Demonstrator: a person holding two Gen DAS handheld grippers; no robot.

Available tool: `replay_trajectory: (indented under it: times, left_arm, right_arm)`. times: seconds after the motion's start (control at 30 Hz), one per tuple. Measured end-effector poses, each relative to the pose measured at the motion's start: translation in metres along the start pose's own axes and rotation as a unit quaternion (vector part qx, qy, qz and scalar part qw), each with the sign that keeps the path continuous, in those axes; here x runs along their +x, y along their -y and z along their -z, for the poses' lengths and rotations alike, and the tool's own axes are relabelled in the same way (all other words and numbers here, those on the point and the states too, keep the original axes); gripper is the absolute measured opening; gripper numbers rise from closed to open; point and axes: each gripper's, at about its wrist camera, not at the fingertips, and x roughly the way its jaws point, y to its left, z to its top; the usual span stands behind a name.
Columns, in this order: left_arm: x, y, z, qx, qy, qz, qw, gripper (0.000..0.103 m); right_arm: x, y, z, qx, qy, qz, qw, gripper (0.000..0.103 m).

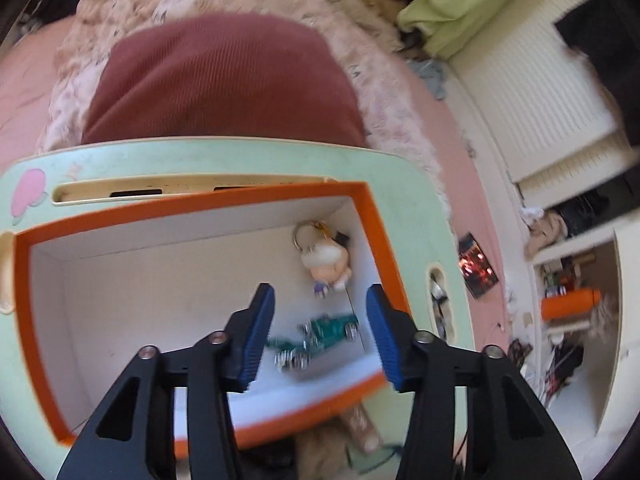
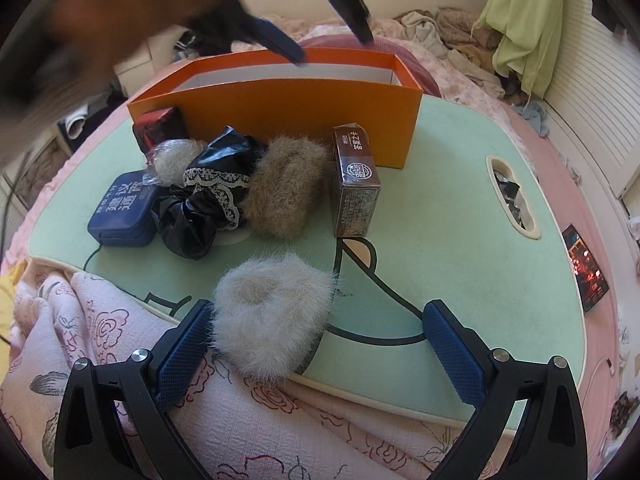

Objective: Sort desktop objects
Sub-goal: 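Reach into the box and grasp the figurine keychain with the left tool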

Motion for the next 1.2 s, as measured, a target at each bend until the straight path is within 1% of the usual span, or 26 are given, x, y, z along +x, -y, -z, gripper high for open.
replay_trajectory:
  times: [0.1,0.2,0.27,0.3,0.37,0.4,0.43,0.47,0.5,0.57,0.67,0.7,0.77,0.8,0.83,0.9,0.93,0.97,1.03,1.07,1.1,1.13,1.17,1.2]
  left_arm:
    - [0.024,0.007,-0.004,-0.005,-0.018,-0.017,0.9997,0.047]
    - [0.04,0.012,-0.004,-0.013,-0.036,-0.017,0.9991,0.047]
    - [0.05,0.012,-0.005,-0.018,-0.048,-0.035,0.9981,0.047]
    - [0.054,0.01,-0.005,-0.021,-0.05,-0.035,0.9979,0.05]
    - [0.055,0.008,-0.005,-0.017,-0.043,-0.025,0.9986,0.05]
    - [0.054,0.008,-0.004,-0.009,-0.044,-0.028,0.9986,0.048]
    - [0.053,0.007,-0.003,-0.003,-0.046,-0.034,0.9984,0.035]
    - [0.052,0.005,-0.001,0.004,-0.047,-0.048,0.9977,0.029]
    - [0.05,0.001,0.002,0.015,-0.043,-0.079,0.9958,0.021]
    - [0.043,-0.008,0.004,0.03,-0.034,-0.088,0.995,0.021]
    - [0.036,-0.021,0.007,0.019,-0.04,-0.057,0.9974,0.022]
    - [0.032,-0.025,0.006,0.009,-0.035,-0.047,0.9982,0.023]
    - [0.024,-0.026,0.002,0.002,-0.018,-0.044,0.9989,0.034]
    - [0.02,-0.023,0.0,0.004,-0.007,-0.049,0.9988,0.045]
    - [0.016,-0.017,-0.004,0.007,0.006,-0.056,0.9984,0.055]
    - [0.015,-0.006,-0.01,0.018,0.025,-0.073,0.9969,0.062]
    - [0.014,-0.002,-0.013,0.027,0.026,-0.086,0.9956,0.062]
    - [0.017,0.001,-0.015,0.033,0.023,-0.101,0.994,0.062]
    - [0.029,0.004,-0.018,0.041,-0.001,-0.141,0.9892,0.062]
    - [0.036,0.001,-0.018,0.042,-0.017,-0.149,0.9878,0.061]
    - [0.044,0.002,-0.018,0.044,-0.028,-0.152,0.987,0.051]
    - [0.048,-0.001,-0.016,0.047,-0.037,-0.152,0.9867,0.038]
    - [0.048,-0.001,-0.015,0.052,-0.033,-0.154,0.9862,0.038]
    - [0.046,0.0,-0.013,0.064,-0.02,-0.158,0.9852,0.037]
  right_arm:
    - [0.0,0.0,-0.001,-0.001,0.001,-0.002,1.0,0.102]
    - [0.0,0.0,-0.002,-0.001,0.002,-0.003,1.0,0.102]
    - [0.0,-0.001,-0.002,-0.001,0.002,-0.003,1.0,0.102]
    - [0.0,0.0,-0.001,-0.002,0.002,-0.003,1.0,0.102]
    - [0.0,-0.001,-0.001,-0.001,0.001,-0.004,1.0,0.102]
    - [0.0,-0.001,-0.001,-0.001,0.001,-0.005,1.0,0.102]
    - [-0.001,-0.001,-0.002,-0.001,0.002,-0.005,1.0,0.102]
    - [-0.001,-0.002,-0.002,-0.002,0.002,-0.005,1.0,0.102]
    - [-0.001,-0.003,-0.003,-0.002,0.002,-0.005,1.0,0.102]
    - [0.0,-0.003,-0.003,-0.002,0.001,-0.005,1.0,0.102]
    - [0.0,-0.003,-0.002,-0.004,0.001,-0.009,1.0,0.102]
    - [0.0,-0.003,-0.002,-0.005,0.001,-0.009,1.0,0.102]
    - [0.0,-0.003,-0.002,-0.005,0.001,-0.01,1.0,0.102]
    - [-0.001,-0.003,-0.002,-0.005,0.001,-0.01,1.0,0.102]
    - [-0.001,-0.003,-0.002,-0.005,0.001,-0.01,1.0,0.102]
    - [-0.001,-0.004,-0.002,-0.005,0.001,-0.01,1.0,0.102]
    - [-0.001,-0.003,-0.002,-0.006,0.001,-0.01,1.0,0.102]
    - [0.0,-0.003,-0.001,-0.006,0.001,-0.011,1.0,0.102]
    - [-0.001,-0.003,-0.001,-0.006,0.001,-0.011,1.0,0.102]
    - [-0.001,-0.004,-0.002,-0.006,0.001,-0.011,1.0,0.102]
    - [-0.001,-0.004,-0.001,-0.006,0.001,-0.012,1.0,0.102]
    - [0.0,-0.003,-0.001,-0.006,0.001,-0.012,1.0,0.102]
    - [0.0,-0.003,-0.001,-0.006,0.001,-0.012,1.0,0.102]
    - [-0.001,-0.004,-0.001,-0.006,0.001,-0.012,1.0,0.102]
